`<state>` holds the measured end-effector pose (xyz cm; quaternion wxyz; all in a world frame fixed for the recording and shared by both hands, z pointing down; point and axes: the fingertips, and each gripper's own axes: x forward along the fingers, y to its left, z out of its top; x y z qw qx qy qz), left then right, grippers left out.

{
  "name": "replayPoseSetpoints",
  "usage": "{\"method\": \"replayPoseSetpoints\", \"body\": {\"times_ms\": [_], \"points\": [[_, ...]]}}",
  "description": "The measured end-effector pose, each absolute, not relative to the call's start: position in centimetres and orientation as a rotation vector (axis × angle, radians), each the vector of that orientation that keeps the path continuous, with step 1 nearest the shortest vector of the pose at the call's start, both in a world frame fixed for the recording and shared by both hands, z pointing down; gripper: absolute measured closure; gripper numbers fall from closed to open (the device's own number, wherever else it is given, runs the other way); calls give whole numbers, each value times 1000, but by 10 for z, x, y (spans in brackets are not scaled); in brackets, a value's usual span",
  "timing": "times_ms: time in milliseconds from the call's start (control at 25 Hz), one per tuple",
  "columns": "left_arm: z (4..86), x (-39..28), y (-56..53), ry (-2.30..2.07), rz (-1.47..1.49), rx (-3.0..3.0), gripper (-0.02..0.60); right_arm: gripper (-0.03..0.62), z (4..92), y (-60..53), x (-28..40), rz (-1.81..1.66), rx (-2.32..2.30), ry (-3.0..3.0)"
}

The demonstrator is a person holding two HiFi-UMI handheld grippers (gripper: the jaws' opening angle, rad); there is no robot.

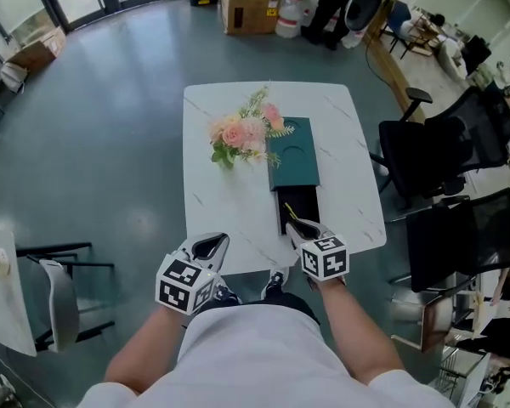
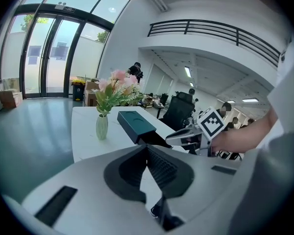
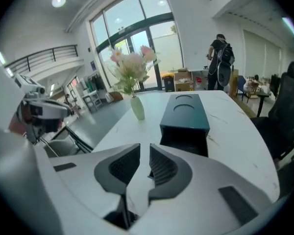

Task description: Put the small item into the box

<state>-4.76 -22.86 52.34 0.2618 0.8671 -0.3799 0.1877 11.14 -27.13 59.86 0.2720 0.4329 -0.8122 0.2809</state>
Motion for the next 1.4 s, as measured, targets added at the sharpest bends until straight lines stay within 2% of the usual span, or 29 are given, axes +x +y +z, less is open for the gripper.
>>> {"method": "replayPoseSetpoints", "body": {"times_ms": [200, 480, 880, 1400], "points": [[516, -49, -220, -949, 511, 2406, 569, 574, 560, -232, 78, 852, 1219, -2339], [510, -48, -208, -912, 502, 2440, 569, 579, 522, -211, 57, 821, 1228, -2456], [503, -35, -185, -1046, 436, 2365, 569, 579, 495, -202, 80, 700, 1158, -2524], [468, 22, -137, -1242, 261, 2308, 569, 579, 478, -152, 155, 688, 1059, -2630]]}}
